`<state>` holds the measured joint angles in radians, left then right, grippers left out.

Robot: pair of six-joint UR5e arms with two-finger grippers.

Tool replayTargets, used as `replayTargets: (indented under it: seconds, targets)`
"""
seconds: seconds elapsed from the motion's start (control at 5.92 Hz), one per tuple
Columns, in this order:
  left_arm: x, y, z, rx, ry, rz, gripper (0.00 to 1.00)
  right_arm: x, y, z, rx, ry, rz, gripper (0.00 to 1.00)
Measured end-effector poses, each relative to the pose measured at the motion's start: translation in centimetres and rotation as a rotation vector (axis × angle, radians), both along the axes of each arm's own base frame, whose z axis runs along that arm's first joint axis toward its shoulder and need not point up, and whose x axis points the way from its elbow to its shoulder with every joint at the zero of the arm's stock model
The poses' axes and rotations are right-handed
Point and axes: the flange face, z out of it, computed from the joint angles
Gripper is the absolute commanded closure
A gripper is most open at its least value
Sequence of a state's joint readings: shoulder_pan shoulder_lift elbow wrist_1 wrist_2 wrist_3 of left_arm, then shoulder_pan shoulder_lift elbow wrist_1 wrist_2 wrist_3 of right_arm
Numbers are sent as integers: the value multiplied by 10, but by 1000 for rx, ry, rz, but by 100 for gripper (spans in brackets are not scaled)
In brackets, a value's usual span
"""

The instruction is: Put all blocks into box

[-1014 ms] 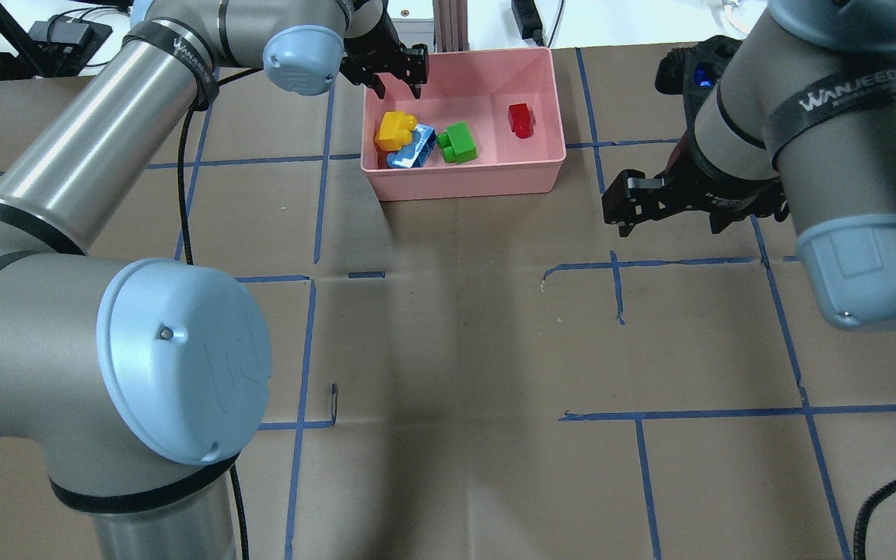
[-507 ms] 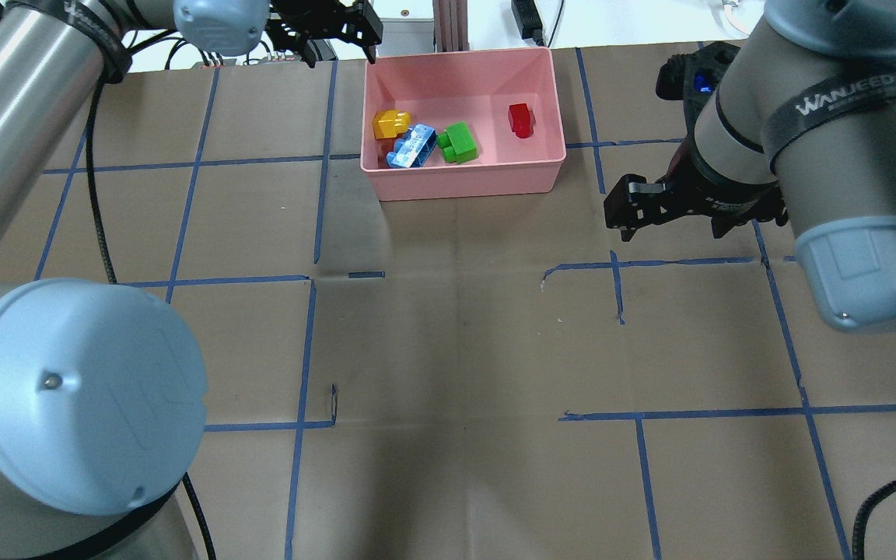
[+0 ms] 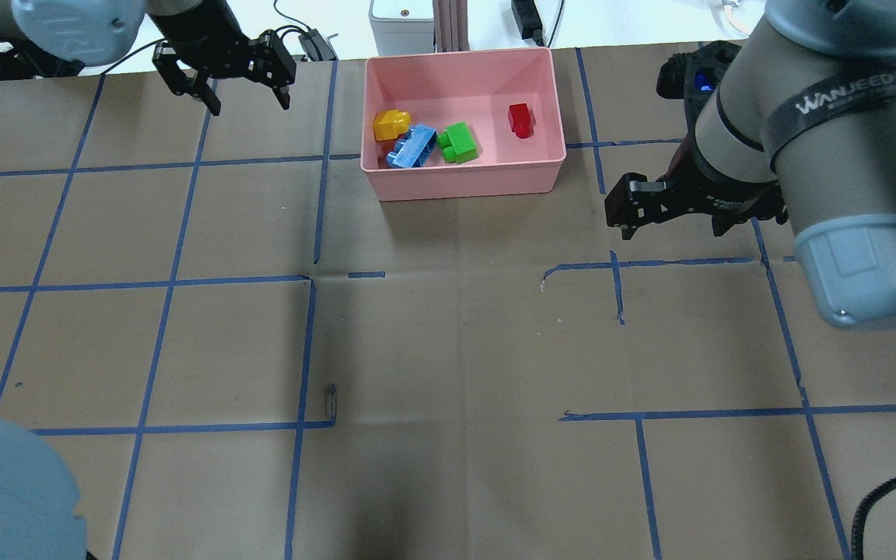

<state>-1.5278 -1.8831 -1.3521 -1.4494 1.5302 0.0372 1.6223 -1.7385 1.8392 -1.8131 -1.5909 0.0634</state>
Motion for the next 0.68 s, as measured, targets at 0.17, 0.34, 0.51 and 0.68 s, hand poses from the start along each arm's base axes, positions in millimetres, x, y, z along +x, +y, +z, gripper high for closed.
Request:
replayTargets:
  seconds: [0.17, 0.34, 0.51, 0.68]
  targets:
    - [0, 36, 12, 6, -16, -1, 0, 0, 0, 0, 0, -3, -1, 0]
    - [-1, 61, 27, 4, -31, -3, 0, 0, -1, -1, 0, -5, -1, 0]
    - [-2, 74, 38, 1, -37, -5, 0, 0, -1, -1, 1, -5, -1, 0]
    - [-3, 79, 44, -5, -35, -4, 0, 0, -1, -1, 1, -5, -3, 0]
